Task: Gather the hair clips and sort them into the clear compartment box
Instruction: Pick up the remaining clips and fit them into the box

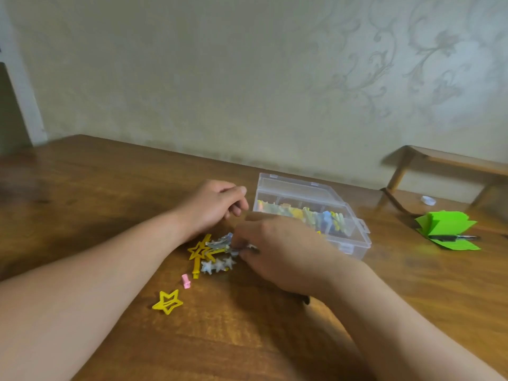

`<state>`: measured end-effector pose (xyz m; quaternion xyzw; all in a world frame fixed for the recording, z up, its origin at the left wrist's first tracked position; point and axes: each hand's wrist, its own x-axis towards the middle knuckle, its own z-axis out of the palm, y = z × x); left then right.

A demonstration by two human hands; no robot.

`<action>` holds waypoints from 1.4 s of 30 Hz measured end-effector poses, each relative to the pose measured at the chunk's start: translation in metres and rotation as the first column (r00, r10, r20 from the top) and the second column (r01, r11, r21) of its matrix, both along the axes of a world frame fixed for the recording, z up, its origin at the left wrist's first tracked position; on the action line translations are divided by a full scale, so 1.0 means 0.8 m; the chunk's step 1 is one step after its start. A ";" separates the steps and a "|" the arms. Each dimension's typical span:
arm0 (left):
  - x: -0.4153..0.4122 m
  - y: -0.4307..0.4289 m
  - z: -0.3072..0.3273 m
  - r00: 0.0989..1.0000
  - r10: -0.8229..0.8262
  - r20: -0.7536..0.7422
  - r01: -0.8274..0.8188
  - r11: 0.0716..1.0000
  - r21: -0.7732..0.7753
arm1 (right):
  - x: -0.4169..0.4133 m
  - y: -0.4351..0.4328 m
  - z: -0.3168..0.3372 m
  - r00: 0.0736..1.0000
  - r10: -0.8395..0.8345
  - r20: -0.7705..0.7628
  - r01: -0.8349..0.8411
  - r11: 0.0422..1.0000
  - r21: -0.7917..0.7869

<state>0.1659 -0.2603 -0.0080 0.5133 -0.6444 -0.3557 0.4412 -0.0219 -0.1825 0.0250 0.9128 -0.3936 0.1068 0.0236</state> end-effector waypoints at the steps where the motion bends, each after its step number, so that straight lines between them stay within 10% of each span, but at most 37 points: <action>1: 0.001 0.000 -0.001 1.000 0.001 0.009 -0.001 1.000 -0.002 | 0.000 0.000 -0.001 1.000 0.002 -0.002 -0.002 1.000 -0.004; 8: 0.003 0.006 0.002 0.999 -0.036 -0.021 0.036 0.999 0.011 | -0.004 -0.003 0.012 0.991 -0.062 0.121 0.060 0.998 0.026; 14: -0.002 0.007 0.002 1.000 -0.008 0.024 0.008 1.000 0.007 | -0.079 -0.033 0.056 0.804 -0.384 0.455 0.365 0.921 0.133; 26: 0.000 0.008 0.001 0.999 -0.010 0.032 0.011 1.000 -0.020 | -0.132 -0.044 0.053 0.794 -0.608 -0.003 0.598 0.780 0.184; 42: 0.002 0.006 0.000 0.999 -0.027 0.041 0.027 0.999 -0.016 | -0.128 -0.054 0.041 0.775 -0.632 -0.012 0.631 0.773 0.062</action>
